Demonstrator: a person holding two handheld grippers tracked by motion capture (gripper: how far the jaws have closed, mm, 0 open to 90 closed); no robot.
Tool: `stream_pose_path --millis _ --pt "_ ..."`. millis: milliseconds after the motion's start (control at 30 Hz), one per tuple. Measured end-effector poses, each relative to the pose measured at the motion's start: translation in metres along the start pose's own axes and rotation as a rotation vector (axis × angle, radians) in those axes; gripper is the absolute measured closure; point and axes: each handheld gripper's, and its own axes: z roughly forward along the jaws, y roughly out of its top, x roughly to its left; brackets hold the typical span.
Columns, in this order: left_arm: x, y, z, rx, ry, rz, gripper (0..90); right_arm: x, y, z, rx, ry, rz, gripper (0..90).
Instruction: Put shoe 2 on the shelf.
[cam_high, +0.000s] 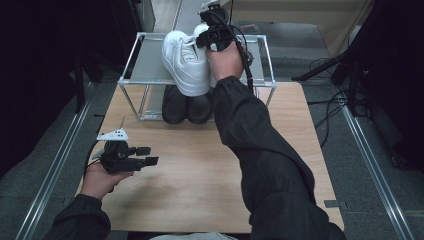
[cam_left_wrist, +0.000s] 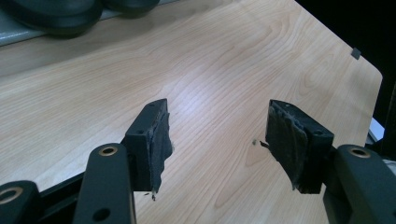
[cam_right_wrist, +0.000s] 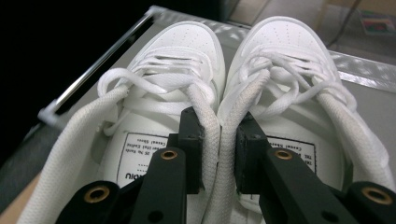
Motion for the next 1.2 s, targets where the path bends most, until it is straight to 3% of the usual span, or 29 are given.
stream_pose_path --millis 233,367,500,533,633,867,1200 --pt "0.0 0.003 0.007 0.016 0.004 0.031 40.3 0.006 0.016 0.023 -0.009 -0.14 0.114 77.6" --pt "-0.004 0.006 0.005 -0.018 -0.016 0.055 40.4 0.007 0.016 0.034 -0.019 -0.185 0.151 77.2" --pt "-0.006 0.005 0.005 -0.008 -0.024 0.071 40.4 0.007 0.01 0.045 0.005 -0.226 0.181 76.1" --pt "-0.006 0.005 0.005 -0.013 -0.023 0.069 40.4 0.006 0.007 0.048 0.007 -0.222 0.199 75.7" --pt "-0.005 0.006 0.004 -0.015 -0.022 0.066 40.4 0.01 0.003 0.051 -0.001 -0.233 0.175 73.9" --pt "-0.007 0.005 0.007 0.006 -0.021 0.078 40.3 0.011 0.002 0.051 0.015 -0.227 0.176 64.1" --pt "-0.01 0.005 0.008 0.02 -0.013 0.093 40.3 0.008 -0.004 0.042 0.003 -0.161 0.138 46.4"
